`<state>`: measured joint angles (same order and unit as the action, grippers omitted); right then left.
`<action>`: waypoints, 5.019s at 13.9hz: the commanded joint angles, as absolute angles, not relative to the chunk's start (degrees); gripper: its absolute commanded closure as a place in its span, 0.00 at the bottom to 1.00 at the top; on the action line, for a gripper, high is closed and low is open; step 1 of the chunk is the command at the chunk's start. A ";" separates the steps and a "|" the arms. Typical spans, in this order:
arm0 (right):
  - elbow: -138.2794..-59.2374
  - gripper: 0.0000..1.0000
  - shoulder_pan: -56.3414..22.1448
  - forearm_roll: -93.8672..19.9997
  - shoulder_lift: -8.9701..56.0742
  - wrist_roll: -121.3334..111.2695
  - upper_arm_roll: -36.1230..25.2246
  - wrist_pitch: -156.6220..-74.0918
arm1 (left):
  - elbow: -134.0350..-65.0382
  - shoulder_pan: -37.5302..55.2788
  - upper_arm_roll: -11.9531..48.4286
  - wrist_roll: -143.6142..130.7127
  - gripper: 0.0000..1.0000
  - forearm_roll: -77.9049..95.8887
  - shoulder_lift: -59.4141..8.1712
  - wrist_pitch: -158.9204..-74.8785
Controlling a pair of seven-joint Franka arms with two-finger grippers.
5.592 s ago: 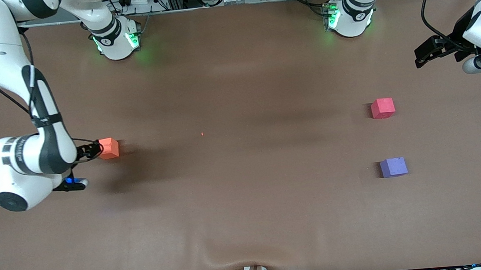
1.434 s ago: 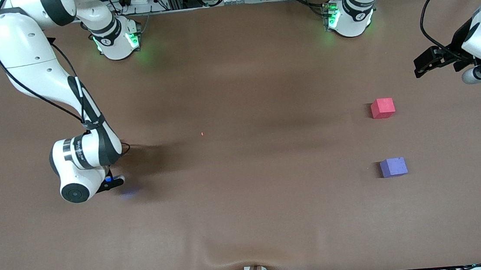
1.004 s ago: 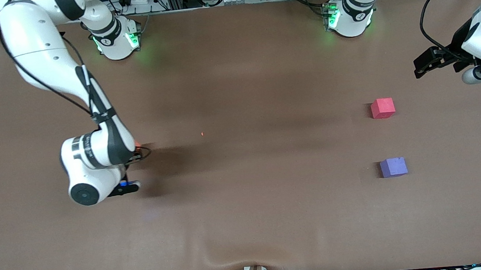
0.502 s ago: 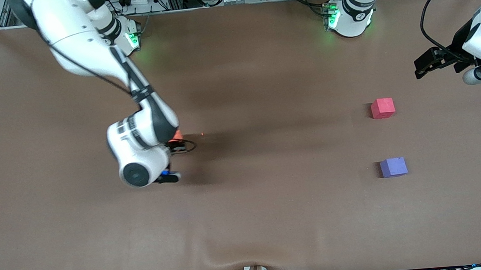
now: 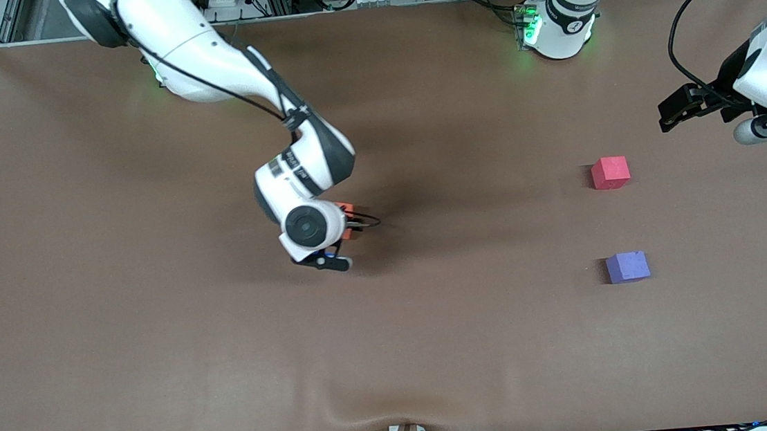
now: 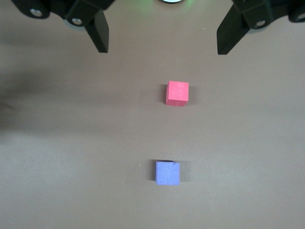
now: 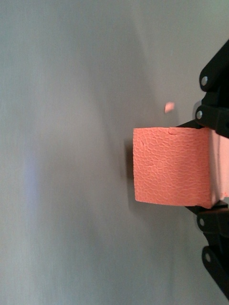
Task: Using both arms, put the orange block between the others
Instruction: 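Lift the orange cube and carry it toward the table middle, then set down the cube with the right gripper while the left gripper approaches, then grasp the orange cube with the left gripper while the right gripper withdraws, then carry the orange cube with the left gripper between pink and blue cubes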
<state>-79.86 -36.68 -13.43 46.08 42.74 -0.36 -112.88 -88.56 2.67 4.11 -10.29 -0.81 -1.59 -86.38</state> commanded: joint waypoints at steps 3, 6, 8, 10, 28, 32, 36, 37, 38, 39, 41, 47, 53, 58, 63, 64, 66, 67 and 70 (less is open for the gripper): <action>-72.96 0.95 -40.86 -14.77 50.70 43.33 -1.05 -115.49 | -88.15 2.02 4.39 -9.76 0.00 -0.44 -1.76 -87.36; -70.84 0.44 -41.48 -14.68 52.38 42.11 -1.05 -115.58 | -88.24 1.85 4.31 -9.67 0.00 -0.53 -1.67 -87.36; -70.84 0.00 -41.75 -14.50 52.38 40.87 -1.14 -115.49 | -88.33 1.85 4.31 -9.67 0.00 -0.53 -1.67 -87.28; -70.05 0.00 -40.96 -14.59 52.30 40.78 -1.06 -114.88 | -88.33 1.85 4.31 -9.67 0.00 -0.61 -1.76 -87.28; -72.04 0.00 -14.08 -7.56 37.55 -6.56 -2.11 -79.27 | -85.36 31.26 5.36 -25.19 0.00 -0.26 -23.08 -100.43; -85.40 0.00 -6.45 -4.66 26.84 -17.19 -2.11 -85.41 | -81.21 40.06 5.36 -31.95 0.00 -0.26 -33.38 -110.18; -91.57 0.00 3.06 -4.66 21.02 -30.67 -2.02 -87.36 | -76.39 43.41 5.36 -40.08 0.00 -0.26 -40.59 -116.63; -92.37 0.00 3.08 -4.57 19.09 -30.59 -2.11 -87.28 | -74.72 43.77 5.36 -40.25 0.00 -0.18 -42.61 -117.33; -92.90 0.00 2.90 -4.31 17.07 -30.32 -2.20 -87.10 | -73.84 43.94 5.36 -41.56 0.00 -0.18 -44.19 -118.38; -93.51 0.00 2.55 -3.35 15.14 -29.80 -2.11 -86.84 | -73.74 44.73 5.10 -42.88 0.00 -0.18 -45.43 -120.30; -93.52 0.00 1.59 0.16 11.71 -25.16 -1.76 -85.53 | -73.74 44.91 5.01 -43.68 0.00 -0.26 -47.19 -121.90; -81.50 0.00 -0.17 3.16 8.35 -17.76 -1.32 -77.18 | -73.92 45.09 4.75 -47.72 0.00 -0.62 -50.27 -124.45; -77.26 0.00 1.22 1.94 7.82 -12.51 -2.46 -77.43 | -74.00 45.09 4.49 -47.81 0.00 -0.62 -52.38 -129.02; -75.85 0.00 1.41 2.02 8.08 -7.73 -2.20 -80.86 | -74.44 45.26 4.39 -47.90 0.60 -0.70 -52.47 -129.02; -73.21 0.00 -1.58 2.03 7.82 -7.82 -0.62 -80.42 | -75.14 41.50 2.90 -47.46 0.96 -0.79 -46.70 -125.01; -73.65 0.00 -1.41 1.67 8.00 -7.82 -0.70 -80.42 | -75.32 39.40 2.90 -47.29 0.97 -0.79 -44.23 -120.54; -73.74 0.00 -0.88 0.97 7.91 -7.91 -0.97 -80.33 | -76.02 35.27 2.90 -46.94 0.99 -0.79 -39.22 -112.45; -74.00 0.00 -0.97 0.88 6.87 -8.00 -0.88 -79.72 | -77.33 33.42 2.90 -46.85 0.95 -0.79 -36.85 -110.76; -79.08 0.00 -1.06 0.88 1.42 -7.91 -1.66 -79.45 | -83.91 26.39 3.08 -43.70 0.95 -0.88 -29.64 -110.22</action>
<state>-74.70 -1.46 1.57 6.25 -8.30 -1.27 -79.58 -76.27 29.85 2.46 -45.61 -0.50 -35.57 -109.92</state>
